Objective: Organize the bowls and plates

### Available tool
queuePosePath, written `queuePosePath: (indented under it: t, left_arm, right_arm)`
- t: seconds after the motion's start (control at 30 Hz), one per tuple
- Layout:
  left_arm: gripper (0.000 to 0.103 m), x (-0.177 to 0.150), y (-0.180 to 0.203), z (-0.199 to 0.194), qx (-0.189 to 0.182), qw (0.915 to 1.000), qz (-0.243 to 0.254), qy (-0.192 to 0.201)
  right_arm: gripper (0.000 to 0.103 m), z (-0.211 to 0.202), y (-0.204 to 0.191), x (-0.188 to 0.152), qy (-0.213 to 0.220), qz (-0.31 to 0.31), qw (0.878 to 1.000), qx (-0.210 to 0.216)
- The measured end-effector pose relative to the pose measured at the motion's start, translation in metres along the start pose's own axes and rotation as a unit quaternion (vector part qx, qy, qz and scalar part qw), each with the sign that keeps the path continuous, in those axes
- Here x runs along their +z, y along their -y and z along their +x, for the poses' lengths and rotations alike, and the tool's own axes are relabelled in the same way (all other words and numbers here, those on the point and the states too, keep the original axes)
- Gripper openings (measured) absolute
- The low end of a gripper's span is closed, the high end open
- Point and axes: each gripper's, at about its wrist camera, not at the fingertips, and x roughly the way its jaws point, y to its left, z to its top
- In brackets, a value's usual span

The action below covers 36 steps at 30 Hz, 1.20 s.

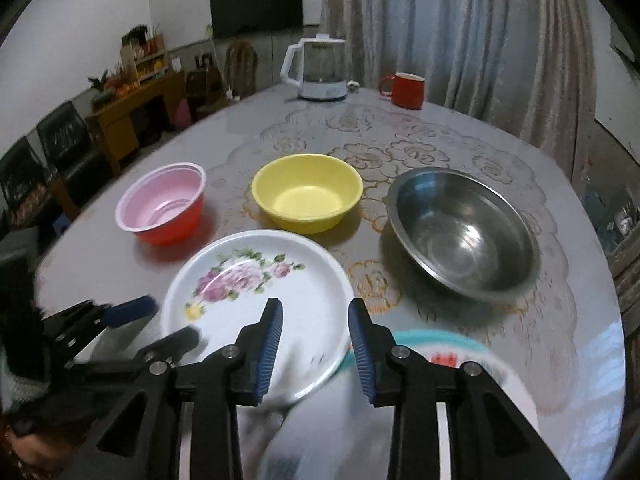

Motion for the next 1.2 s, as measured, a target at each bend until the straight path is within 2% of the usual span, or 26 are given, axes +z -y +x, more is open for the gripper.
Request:
queuePosePath:
  t: [0.2,0.33,0.43,0.63,0.7,0.87,1.0,1.07,1.2]
  left_arm:
    - [0.065,0.0,0.001,0.0,-0.003,1.0,0.001,0.0]
    - [0.065,-0.001,0.001,0.0,-0.004,1.0,0.007,0.002]
    - [0.065,0.0,0.001,0.001,-0.007,0.9999,0.008,0.004]
    - [0.064,-0.001,-0.001,-0.001,-0.011,0.9999,0.008,0.002]
    - [0.061,-0.003,-0.001,-0.003,-0.01,0.9999,0.011,0.0]
    - [0.046,-0.01,-0.009,-0.012,-0.015,0.9998,0.01,-0.005]
    - [0.045,-0.019,-0.02,-0.022,-0.006,0.9998,0.018,0.0]
    - [0.045,-0.024,-0.027,-0.028,0.004,0.9998,0.02,0.008]
    - [0.047,-0.03,-0.05,-0.038,0.016,0.9997,0.002,0.019]
  right_arm:
    - [0.033,0.041,0.007,0.016,-0.053,-0.03,0.998,0.001]
    - [0.024,0.065,0.016,0.017,-0.092,-0.026,0.995,0.007]
    - [0.022,0.075,0.018,0.017,-0.107,-0.021,0.994,0.013]
    - [0.022,0.077,0.017,0.018,-0.105,-0.009,0.994,0.006]
    - [0.022,0.076,0.015,0.018,-0.105,-0.005,0.994,0.013]
    - [0.022,0.074,-0.002,0.015,-0.105,-0.014,0.994,0.027]
    - [0.024,0.066,-0.015,0.006,-0.102,0.007,0.994,0.05]
    - [0.025,0.061,-0.019,-0.001,-0.099,0.03,0.992,0.075]
    - [0.024,0.046,-0.043,-0.018,-0.078,0.029,0.991,0.101]
